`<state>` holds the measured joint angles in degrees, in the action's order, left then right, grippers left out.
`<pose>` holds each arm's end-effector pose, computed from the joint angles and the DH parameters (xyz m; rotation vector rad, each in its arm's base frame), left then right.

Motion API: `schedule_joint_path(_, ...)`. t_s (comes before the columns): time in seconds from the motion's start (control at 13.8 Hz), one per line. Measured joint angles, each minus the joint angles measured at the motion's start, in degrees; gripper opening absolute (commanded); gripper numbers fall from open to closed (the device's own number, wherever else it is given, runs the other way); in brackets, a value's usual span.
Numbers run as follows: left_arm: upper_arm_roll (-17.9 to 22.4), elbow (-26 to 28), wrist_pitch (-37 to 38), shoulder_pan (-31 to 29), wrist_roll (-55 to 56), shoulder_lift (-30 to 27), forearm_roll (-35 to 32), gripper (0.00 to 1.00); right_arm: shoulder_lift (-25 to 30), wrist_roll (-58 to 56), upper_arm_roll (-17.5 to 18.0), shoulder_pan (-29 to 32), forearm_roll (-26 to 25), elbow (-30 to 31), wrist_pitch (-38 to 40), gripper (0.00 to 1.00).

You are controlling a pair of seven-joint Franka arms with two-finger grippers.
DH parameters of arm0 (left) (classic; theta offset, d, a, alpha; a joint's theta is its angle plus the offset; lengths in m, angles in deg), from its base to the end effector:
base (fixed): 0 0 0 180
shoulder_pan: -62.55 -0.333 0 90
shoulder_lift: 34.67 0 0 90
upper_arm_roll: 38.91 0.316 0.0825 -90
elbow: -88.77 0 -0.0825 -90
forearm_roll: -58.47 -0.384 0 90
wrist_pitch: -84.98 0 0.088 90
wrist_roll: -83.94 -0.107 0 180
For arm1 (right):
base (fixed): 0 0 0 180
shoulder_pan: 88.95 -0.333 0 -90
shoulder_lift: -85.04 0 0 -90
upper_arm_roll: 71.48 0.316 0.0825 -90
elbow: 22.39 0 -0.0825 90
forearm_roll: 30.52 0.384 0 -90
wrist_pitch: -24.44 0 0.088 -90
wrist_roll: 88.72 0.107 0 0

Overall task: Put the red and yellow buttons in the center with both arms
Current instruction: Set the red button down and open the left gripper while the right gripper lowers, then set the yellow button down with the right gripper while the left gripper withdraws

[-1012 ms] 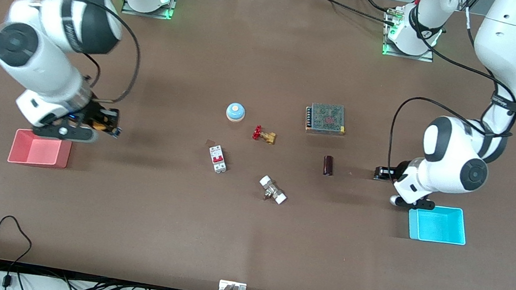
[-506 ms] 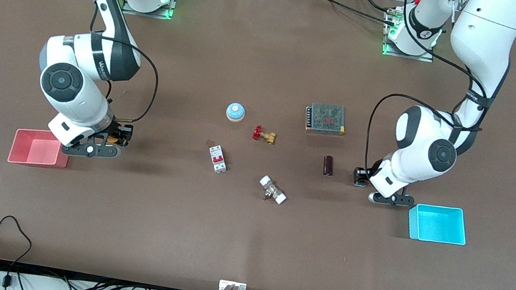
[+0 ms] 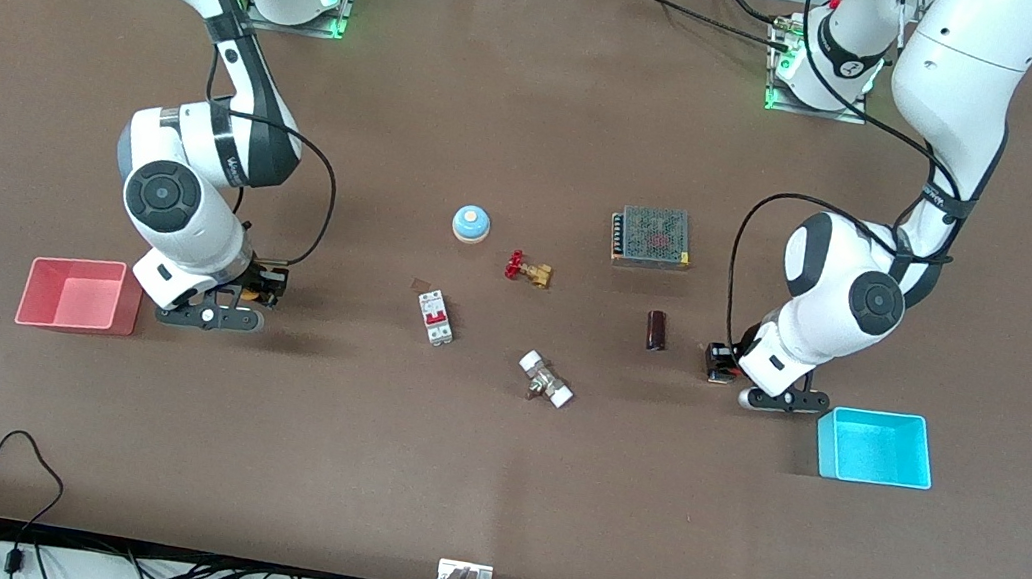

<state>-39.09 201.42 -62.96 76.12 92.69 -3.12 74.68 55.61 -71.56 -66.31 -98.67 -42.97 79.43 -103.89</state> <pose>0.6048 -0.1428 0.1945 2.9643 0.2207 0.0480 0.6340 0.1572 0.2666 3.0079 0.1338 -0.0165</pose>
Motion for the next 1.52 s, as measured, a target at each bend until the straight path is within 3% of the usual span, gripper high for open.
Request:
schedule_joint_path(0.07,0.02,0.19,-0.2,0.06,0.02,-0.1,0.0,0.64,-0.57,0.06,0.0,-0.02,0.0,0.02,-0.55,0.31)
schedule_joint_path(0.14,0.0,0.22,-0.35,0.12,0.04,-0.07,0.0,1.0,-1.13,0.07,0.0,-0.04,0.0,0.04,-1.04,0.31)
schedule_joint_path(0.51,0.49,-0.49,0.15,0.35,-0.5,-1.36,-0.08,1.0,-3.27,1.04,0.0,-0.47,-0.01,0.07,-2.64,0.31)
schedule_joint_path(0.94,10.76,-11.83,21.55,-0.45,-7.57,-6.07,-2.23,1.0,-3.8,2.83,-0.01,-1.35,-0.19,0.07,-3.11,0.31)
schedule_joint_path(1.08,11.53,-14.02,24.81,-2.27,-7.61,-7.25,-7.19,1.0,-3.82,3.26,-0.04,-1.48,-0.24,0.07,-3.11,0.43)
schedule_joint_path(1.23,11.53,-15.0,27.41,-4.48,-7.62,-9.33,-8.88,1.0,-3.84,3.4,-0.08,-1.67,-0.26,0.07,-3.11,0.67)
schedule_joint_path(1.52,10.73,-17.98,36.41,-7.75,-7.82,-15.09,-9.32,1.0,-4.32,3.61,-0.07,-1.9,-0.26,0.11,-3.41,0.82)
